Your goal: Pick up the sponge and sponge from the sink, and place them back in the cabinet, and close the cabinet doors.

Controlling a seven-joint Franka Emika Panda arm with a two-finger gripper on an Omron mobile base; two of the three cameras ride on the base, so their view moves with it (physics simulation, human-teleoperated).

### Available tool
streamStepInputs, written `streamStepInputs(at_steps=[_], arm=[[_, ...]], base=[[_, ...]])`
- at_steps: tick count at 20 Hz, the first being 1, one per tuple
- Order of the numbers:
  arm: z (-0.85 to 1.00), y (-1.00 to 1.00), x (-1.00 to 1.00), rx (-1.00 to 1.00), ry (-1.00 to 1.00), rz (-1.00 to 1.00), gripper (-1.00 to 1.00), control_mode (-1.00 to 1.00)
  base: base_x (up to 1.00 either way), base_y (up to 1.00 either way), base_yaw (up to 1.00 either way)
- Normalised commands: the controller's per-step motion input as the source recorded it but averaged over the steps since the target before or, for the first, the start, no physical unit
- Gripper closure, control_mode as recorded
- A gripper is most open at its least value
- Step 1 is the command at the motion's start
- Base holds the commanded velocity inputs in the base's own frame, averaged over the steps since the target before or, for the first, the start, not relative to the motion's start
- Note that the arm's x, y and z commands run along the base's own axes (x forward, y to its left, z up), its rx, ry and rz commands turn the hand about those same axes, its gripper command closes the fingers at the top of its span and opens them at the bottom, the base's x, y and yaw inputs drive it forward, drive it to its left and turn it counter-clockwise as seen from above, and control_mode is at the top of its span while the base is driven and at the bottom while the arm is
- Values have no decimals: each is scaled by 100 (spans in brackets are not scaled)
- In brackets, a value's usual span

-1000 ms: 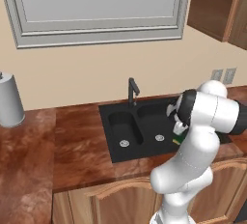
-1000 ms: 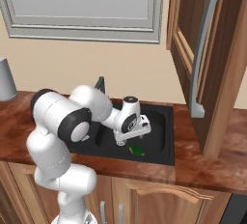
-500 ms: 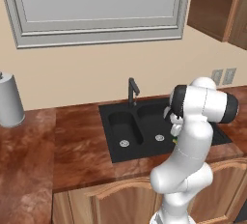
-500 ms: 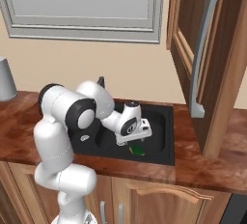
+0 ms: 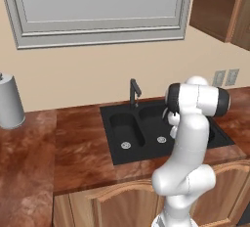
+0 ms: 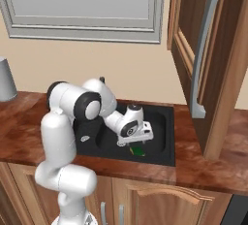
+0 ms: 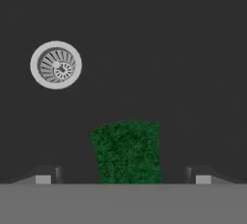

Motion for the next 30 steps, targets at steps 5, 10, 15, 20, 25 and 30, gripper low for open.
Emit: streamStepInputs(at_steps=[5, 10, 15, 20, 25, 30], arm=[[-17, -9, 5, 3, 0, -4, -100, -100], [-15, -2, 0, 3, 0, -5, -100, -100], [-14, 0, 0, 4, 0, -5, -100, -100], [-14, 0, 1, 2, 0, -5, -100, -100], [-18, 0, 3, 1, 0, -5, -100, -100], [-24, 0, 14, 2, 0, -3, -100, -100]], base=[[0, 0, 0], [0, 0, 0], [0, 0, 0], [0, 0, 0], [0, 0, 0], [0, 0, 0]])
